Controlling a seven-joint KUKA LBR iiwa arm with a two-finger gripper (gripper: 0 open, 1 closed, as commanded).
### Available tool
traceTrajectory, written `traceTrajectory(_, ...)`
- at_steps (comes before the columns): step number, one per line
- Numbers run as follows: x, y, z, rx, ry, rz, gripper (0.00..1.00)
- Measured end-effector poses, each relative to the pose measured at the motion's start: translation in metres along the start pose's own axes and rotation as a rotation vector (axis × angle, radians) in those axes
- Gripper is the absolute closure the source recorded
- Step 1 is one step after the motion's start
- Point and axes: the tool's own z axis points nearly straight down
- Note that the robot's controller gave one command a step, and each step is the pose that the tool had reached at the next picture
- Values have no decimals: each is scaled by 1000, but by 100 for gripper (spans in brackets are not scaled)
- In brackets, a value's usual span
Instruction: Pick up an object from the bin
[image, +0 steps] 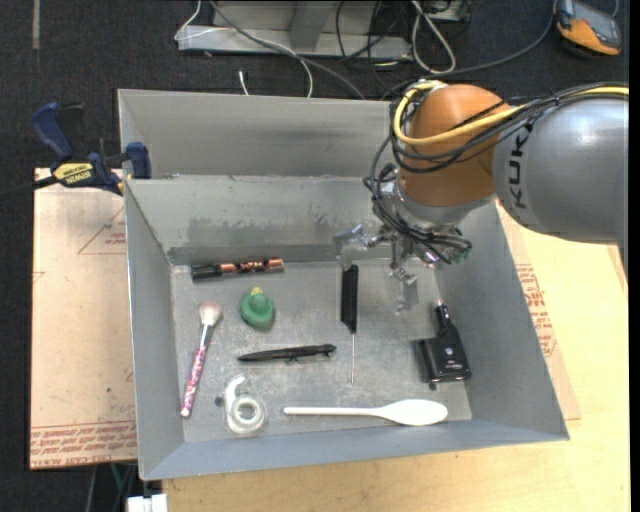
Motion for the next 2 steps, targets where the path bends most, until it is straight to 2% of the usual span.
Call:
traceTrajectory(1, 9, -15, 24, -8, 8, 63, 0)
traceTrajectory(2, -6, 8, 54, -5, -1, -518, 0)
